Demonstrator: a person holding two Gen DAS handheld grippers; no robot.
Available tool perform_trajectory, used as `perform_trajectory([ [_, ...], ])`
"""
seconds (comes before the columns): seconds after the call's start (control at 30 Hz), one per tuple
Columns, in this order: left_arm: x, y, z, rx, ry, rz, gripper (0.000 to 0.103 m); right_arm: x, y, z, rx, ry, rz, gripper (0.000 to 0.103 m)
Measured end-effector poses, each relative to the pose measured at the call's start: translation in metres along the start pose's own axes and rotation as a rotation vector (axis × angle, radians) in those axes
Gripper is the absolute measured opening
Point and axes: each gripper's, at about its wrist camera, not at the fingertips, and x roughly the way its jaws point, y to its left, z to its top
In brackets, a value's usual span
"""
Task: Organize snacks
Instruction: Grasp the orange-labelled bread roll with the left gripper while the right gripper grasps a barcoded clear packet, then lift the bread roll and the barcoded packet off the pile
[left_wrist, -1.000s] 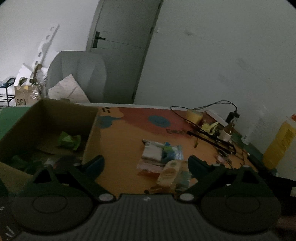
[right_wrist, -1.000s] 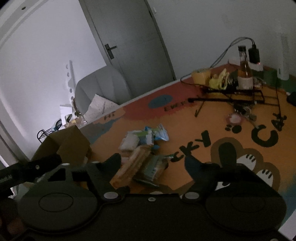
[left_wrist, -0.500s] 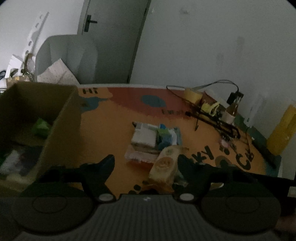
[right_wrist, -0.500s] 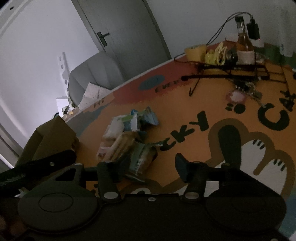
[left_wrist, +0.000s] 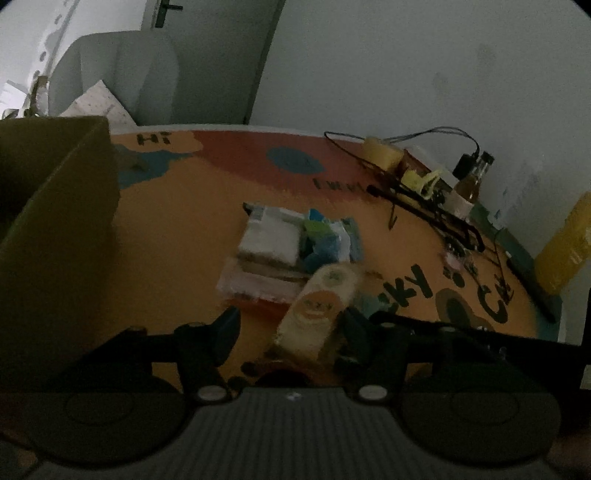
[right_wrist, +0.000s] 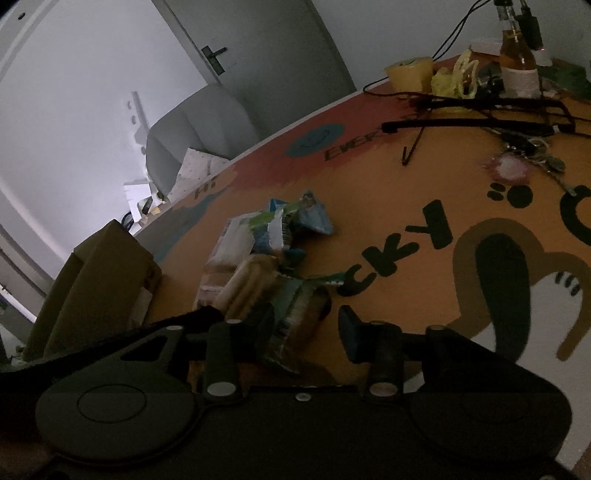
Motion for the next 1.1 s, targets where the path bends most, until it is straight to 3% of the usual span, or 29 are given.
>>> perform_trajectory([
  [0.07, 0.005, 0.001, -0.001, -0.013, 0.014, -0.009, 0.059, 0.002, -0.002, 0.001, 0.004, 0.004, 0.0, 0.038],
  [0.17, 0.01, 0.003, -0.002, -0.03, 0.035, -0.027, 0.055, 0.003, -0.005, 0.001, 0.013, 0.008, 0.019, 0.025],
  [0.23, 0.013, 0.002, -0.002, -0.037, 0.043, -0.039, 0.048, 0.002, -0.004, 0.001, 0.009, 0.007, 0.03, 0.015],
  [0.27, 0.014, 0.001, -0.003, -0.038, 0.047, -0.047, 0.039, 0.001, -0.004, 0.001, 0.004, 0.004, 0.03, 0.014],
  [0.33, 0.014, -0.001, -0.003, -0.04, 0.048, -0.052, 0.035, -0.003, -0.003, 0.001, -0.004, -0.004, 0.017, 0.007],
  [0.47, 0.006, -0.003, -0.004, -0.031, 0.024, -0.05, 0.033, -0.008, -0.006, 0.002, -0.002, -0.014, -0.01, 0.007],
  [0.57, -0.003, 0.0, -0.002, -0.032, -0.002, -0.037, 0.033, -0.009, 0.0, 0.002, -0.006, -0.017, -0.015, 0.019],
  [0.63, -0.009, 0.003, -0.002, -0.031, -0.015, -0.03, 0.033, -0.008, 0.005, 0.002, -0.014, -0.017, -0.011, 0.036],
  [0.77, -0.018, 0.009, -0.001, -0.03, -0.035, -0.011, 0.033, -0.003, 0.017, 0.001, -0.041, -0.022, -0.029, 0.053],
  [0.83, -0.02, 0.013, -0.001, -0.036, -0.037, -0.002, 0.033, -0.001, 0.02, 0.002, -0.045, -0.034, -0.051, 0.073],
  [1.1, -0.025, 0.029, -0.005, -0.063, -0.033, 0.018, 0.033, 0.016, 0.037, -0.001, -0.1, -0.029, -0.1, 0.076],
])
